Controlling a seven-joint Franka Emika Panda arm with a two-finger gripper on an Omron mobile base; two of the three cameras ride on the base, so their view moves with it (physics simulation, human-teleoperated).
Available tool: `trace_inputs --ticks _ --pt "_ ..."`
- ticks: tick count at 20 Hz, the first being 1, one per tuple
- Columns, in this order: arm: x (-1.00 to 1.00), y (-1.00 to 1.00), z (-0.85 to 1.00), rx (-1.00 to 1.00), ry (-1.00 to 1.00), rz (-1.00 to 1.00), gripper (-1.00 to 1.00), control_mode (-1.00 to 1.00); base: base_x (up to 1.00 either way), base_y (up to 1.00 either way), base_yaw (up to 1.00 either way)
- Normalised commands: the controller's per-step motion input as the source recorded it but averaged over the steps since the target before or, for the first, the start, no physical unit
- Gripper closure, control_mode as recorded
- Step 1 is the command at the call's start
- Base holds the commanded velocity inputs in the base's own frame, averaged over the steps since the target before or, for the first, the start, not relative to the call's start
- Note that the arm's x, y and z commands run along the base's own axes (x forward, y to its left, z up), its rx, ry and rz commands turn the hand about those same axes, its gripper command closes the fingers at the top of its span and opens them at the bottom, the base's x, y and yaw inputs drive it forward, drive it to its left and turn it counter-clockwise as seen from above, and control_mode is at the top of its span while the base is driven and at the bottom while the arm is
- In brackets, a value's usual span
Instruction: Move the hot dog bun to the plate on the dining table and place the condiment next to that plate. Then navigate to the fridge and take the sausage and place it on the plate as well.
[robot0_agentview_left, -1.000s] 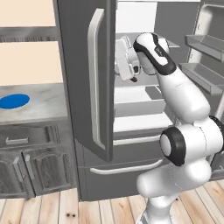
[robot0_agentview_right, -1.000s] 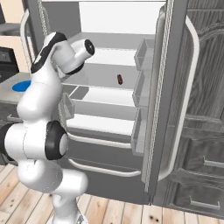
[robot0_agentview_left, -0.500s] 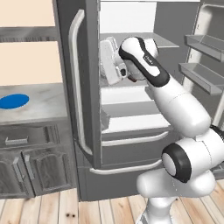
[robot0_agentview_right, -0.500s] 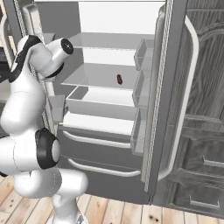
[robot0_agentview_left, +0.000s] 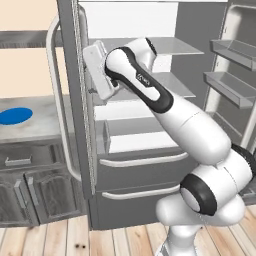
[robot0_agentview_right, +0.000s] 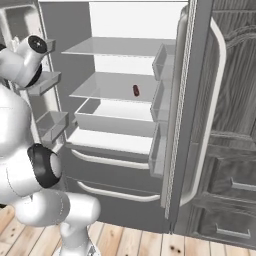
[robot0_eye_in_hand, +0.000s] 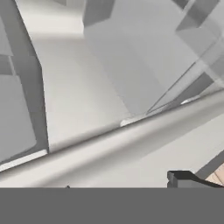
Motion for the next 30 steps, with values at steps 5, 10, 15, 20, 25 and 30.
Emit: trace_inputs --ticks 5,10,15,20,25,30 --pt "0.09 0.85 -0.02 -0.18 0.23 0.0 -1.0 -1.0 0.0 0.0 0.0" --pt "-0.28 -0.3 -0.19 -0.05 -0.03 0.0 -1.0 -1.0 0.0 0.0 0.0" --pt "-0.81 -1.0 -0.27 0.0 -0.08 -0.05 -1.0 -1.0 0.0 0.0 0.0" --pt "-0.59 -0.96 -0.06 -0.05 -0.13 -0.01 -1.0 -1.0 0.0 0.0 0.0" --pt "-0.33 -0.93 -0.03 -0.28 -0.11 0.02 -1.0 -1.0 0.0 0.0 0.0" --pt "-0.3 -0.95 -0.16 -0.35 -0.12 0.15 -1.0 -1.0 0.0 0.0 0.0"
